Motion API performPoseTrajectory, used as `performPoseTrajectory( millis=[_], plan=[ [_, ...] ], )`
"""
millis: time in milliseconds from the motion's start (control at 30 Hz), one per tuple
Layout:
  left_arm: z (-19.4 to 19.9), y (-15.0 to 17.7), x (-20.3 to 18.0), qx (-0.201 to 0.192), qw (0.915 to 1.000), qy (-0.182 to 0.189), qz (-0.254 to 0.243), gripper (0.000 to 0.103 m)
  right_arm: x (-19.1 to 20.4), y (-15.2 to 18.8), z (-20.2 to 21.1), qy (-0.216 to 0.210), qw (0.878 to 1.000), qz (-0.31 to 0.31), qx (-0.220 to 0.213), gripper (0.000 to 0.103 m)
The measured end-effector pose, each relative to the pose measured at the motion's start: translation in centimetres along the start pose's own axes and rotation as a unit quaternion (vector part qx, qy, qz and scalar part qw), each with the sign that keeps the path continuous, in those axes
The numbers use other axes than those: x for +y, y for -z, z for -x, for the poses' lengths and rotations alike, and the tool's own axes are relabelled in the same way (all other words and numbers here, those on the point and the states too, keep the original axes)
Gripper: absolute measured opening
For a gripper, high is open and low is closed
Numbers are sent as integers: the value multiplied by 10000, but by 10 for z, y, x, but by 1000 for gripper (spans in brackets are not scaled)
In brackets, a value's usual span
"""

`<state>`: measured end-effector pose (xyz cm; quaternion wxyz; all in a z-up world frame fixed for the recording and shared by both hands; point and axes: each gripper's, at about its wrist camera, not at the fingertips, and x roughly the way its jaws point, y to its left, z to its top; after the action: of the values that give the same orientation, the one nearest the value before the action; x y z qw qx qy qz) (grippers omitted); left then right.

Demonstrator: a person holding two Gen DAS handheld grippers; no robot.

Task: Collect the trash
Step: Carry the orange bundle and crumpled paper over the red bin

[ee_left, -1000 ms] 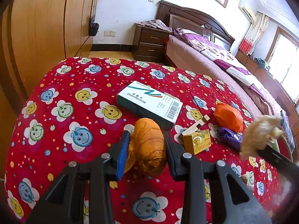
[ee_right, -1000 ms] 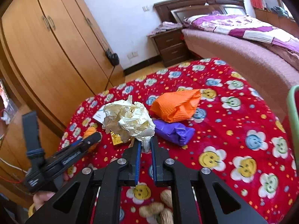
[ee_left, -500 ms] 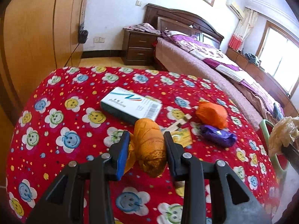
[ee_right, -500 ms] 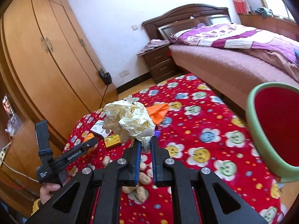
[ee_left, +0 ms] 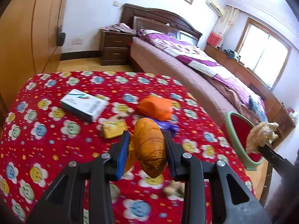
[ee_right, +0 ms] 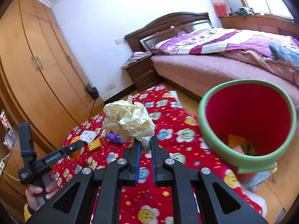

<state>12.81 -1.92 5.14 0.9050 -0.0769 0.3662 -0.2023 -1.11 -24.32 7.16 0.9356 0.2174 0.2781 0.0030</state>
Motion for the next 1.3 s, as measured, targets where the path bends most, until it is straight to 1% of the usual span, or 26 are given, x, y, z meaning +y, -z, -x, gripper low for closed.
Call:
performPoseTrajectory(
  millis=[333, 633, 833, 1067, 1300],
  plan=[
    [0, 8, -64, 118, 9985, 430, -305, 37, -40, 1, 31, 212, 9988, -363, -263, 10],
    [-8, 11, -109, 200, 9966, 607, -522, 37, -75, 0, 53, 484, 9952, -625, -582, 10],
    [-16, 15, -137, 278, 9945, 683, -746, 37, -94, 2, 62, 732, 9924, -681, -717, 10],
    [-31, 17, -172, 414, 9892, 742, -1196, 37, -119, 3, 64, 935, 9888, -876, -763, 10],
    [-49, 20, -207, 555, 9822, 951, -1522, 37, -138, 6, 71, 1126, 9845, -1039, -856, 10]
  ],
)
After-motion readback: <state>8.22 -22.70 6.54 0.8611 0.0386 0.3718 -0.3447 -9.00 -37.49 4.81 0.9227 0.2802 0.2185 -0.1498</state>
